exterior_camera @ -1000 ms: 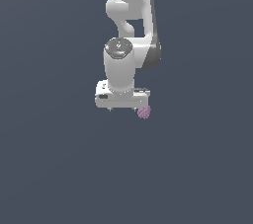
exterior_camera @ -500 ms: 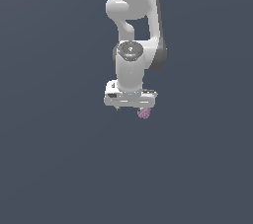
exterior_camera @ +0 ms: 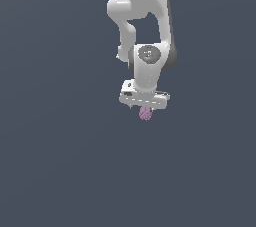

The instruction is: Pick up the object and move it to a goal position.

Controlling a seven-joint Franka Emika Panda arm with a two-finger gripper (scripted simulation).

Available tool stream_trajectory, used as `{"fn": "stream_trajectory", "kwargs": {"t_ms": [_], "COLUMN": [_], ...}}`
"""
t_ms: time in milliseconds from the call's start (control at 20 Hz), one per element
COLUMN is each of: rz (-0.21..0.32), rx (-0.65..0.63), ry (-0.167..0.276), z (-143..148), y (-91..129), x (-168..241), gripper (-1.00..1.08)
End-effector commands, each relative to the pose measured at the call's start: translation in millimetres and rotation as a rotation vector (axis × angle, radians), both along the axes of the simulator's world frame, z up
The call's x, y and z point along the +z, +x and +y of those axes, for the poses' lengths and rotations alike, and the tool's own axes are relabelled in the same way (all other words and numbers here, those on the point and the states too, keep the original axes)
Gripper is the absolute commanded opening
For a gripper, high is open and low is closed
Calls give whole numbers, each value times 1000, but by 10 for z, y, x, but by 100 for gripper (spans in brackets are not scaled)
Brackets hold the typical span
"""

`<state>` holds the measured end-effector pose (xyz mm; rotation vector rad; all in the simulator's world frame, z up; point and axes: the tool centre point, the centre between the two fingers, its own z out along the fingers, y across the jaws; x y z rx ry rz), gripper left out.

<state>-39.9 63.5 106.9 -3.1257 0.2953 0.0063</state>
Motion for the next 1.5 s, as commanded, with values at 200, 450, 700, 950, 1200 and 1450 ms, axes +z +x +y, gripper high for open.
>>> {"fn": "stream_trajectory", "kwargs": {"t_ms": [200,450,700,950,1200,1450], "rz": [-3,-4,-3,-3,-4,-4], "rx": [-59,-80,-80,-81,-83,-84], "ry": [-2,-2,-2,-2,-2,-2], "z": [212,287,295,294,296,298], "y": [-158,-220,-225,-230,-241,-236], "x": [-116,-157,-165,-281,-526,-655], "gripper": [100,100,100,100,100,100]}}
